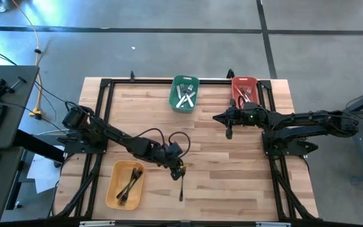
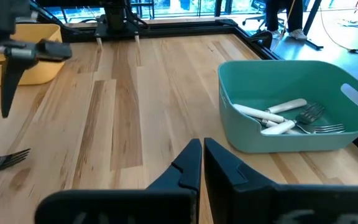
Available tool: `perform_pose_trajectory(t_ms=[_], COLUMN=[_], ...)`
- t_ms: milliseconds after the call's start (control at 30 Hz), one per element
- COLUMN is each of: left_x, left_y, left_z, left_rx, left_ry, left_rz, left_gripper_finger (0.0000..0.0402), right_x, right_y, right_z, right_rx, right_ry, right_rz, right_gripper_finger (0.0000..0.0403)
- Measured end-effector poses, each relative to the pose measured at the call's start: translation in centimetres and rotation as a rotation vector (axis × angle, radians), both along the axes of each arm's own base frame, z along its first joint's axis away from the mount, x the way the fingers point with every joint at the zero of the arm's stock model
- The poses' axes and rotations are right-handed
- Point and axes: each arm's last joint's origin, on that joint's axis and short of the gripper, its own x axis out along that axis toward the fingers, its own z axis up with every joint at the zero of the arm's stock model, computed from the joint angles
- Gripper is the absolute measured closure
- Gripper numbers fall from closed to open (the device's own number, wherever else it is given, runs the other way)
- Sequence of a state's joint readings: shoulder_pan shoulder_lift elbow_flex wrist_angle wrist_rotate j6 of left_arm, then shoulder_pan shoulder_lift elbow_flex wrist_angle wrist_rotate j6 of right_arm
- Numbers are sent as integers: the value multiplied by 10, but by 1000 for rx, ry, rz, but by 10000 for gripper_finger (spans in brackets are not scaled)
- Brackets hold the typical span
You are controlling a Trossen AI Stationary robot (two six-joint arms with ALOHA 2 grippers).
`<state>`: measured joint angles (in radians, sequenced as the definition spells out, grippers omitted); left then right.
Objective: Sort silverware by color (type)
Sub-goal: Put the black fork into the yellow bin
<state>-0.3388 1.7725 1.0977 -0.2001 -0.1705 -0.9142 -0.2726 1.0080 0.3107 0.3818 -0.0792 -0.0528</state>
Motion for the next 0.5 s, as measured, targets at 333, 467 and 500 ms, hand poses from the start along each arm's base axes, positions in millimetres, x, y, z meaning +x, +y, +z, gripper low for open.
perform_pose_trajectory(t_ms=[333,467,500], left_x=[18,29,32], left_y=[-28,-33,-33], left_z=[-29,-31,-32], left_rx=[-89,-54,-41], left_ry=[25,129,163], left_rz=[-120,-114,-112], left_gripper_finger=[232,231,231], right_x=[0,0,0], right_y=[0,0,0], right_z=[0,-1,-1], right_rx=[2,4,8], right_ry=[4,10,13], right_rz=[0,0,-1], right_gripper_finger=[401,401,401])
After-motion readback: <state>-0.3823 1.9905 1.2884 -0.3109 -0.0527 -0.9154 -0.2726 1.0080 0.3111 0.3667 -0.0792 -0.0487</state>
